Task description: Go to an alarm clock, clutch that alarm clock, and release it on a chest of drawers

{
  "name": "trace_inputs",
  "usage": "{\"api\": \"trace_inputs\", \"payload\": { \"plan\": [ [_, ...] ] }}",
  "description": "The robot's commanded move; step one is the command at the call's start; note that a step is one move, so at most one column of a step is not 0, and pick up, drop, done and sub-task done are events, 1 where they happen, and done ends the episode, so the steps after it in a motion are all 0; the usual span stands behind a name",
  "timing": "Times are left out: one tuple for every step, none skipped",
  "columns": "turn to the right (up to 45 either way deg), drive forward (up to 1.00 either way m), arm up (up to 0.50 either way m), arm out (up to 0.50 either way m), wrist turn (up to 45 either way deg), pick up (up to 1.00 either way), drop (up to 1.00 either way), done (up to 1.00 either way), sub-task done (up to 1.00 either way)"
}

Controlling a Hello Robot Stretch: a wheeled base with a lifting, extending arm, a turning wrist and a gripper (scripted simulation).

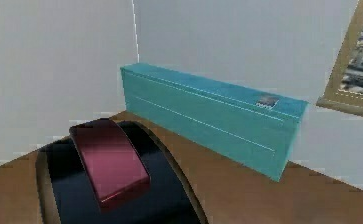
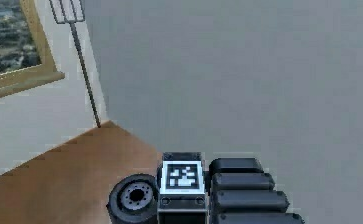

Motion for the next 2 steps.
{"api": "trace_inputs", "payload": {
  "plan": [
    [-12.0,0.0,0.0,0.0,0.0,0.0,0.0,0.0,0.0],
    [0.0,1.0,0.0,0.0,0.0,0.0,0.0,0.0,0.0]
  ]
}}
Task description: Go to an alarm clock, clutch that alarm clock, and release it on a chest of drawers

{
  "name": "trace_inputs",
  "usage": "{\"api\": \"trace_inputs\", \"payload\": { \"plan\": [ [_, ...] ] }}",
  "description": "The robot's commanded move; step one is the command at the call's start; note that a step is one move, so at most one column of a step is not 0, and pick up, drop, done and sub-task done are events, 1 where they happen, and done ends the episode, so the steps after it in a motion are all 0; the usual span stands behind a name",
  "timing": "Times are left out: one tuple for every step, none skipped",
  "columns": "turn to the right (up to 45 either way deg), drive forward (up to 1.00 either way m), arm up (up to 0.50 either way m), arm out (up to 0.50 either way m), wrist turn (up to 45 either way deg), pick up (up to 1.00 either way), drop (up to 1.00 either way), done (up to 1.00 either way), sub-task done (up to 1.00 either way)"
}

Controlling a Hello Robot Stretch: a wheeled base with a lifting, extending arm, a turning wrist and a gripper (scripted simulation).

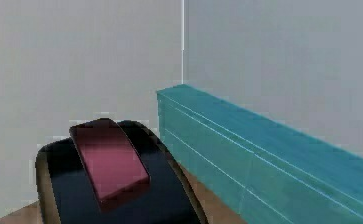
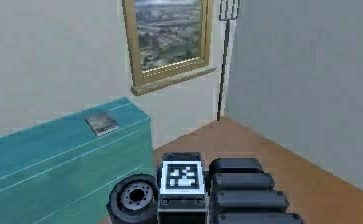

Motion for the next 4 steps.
{"api": "trace_inputs", "payload": {
  "plan": [
    [0.0,0.6,0.0,0.0,0.0,0.0,0.0,0.0,0.0],
    [-45.0,0.0,0.0,0.0,0.0,0.0,0.0,0.0,0.0],
    [-45.0,0.0,0.0,0.0,0.0,0.0,0.0,0.0,0.0],
    [-45.0,0.0,0.0,0.0,0.0,0.0,0.0,0.0,0.0]
  ]
}}
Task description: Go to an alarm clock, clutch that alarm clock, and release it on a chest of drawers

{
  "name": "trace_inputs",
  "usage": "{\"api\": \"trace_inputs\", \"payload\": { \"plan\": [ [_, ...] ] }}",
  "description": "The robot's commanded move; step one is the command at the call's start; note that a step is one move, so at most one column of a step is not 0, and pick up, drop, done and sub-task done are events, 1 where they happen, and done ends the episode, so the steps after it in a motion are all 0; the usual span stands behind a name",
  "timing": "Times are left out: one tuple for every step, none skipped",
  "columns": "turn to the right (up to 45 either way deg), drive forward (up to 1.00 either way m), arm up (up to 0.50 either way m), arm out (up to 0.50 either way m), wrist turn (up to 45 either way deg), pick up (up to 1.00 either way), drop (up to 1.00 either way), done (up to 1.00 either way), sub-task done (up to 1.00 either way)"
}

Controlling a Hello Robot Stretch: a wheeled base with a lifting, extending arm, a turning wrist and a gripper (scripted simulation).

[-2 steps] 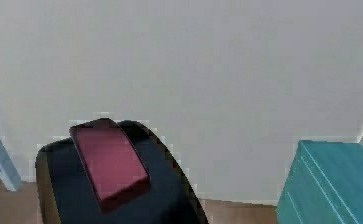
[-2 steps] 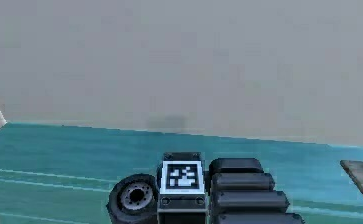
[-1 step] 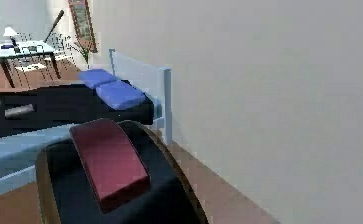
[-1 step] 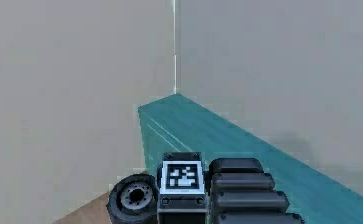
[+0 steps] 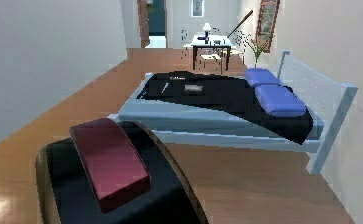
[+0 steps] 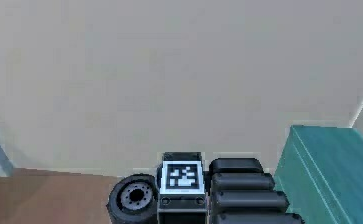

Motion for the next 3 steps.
{"api": "trace_inputs", "payload": {
  "plan": [
    [-30.0,0.0,0.0,0.0,0.0,0.0,0.0,0.0,0.0],
    [45.0,0.0,0.0,0.0,0.0,0.0,0.0,0.0,0.0],
    [45.0,0.0,0.0,0.0,0.0,0.0,0.0,0.0,0.0]
  ]
}}
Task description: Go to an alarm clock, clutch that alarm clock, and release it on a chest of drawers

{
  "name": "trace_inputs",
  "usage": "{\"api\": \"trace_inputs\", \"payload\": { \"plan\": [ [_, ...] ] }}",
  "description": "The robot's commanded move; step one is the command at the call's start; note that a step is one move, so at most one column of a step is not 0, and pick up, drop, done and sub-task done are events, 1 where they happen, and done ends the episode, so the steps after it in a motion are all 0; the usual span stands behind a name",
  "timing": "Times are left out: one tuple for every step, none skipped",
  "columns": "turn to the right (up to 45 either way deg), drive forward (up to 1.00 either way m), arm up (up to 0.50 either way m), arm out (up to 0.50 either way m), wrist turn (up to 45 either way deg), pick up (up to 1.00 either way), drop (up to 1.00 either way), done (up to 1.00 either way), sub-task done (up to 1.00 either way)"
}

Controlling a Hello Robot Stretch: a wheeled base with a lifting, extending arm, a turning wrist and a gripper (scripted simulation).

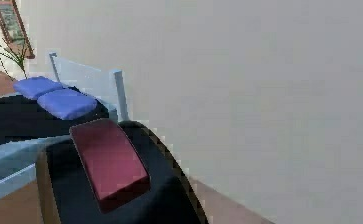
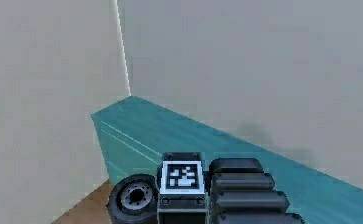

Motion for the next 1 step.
{"api": "trace_inputs", "payload": {
  "plan": [
    [45.0,0.0,0.0,0.0,0.0,0.0,0.0,0.0,0.0]
  ]
}}
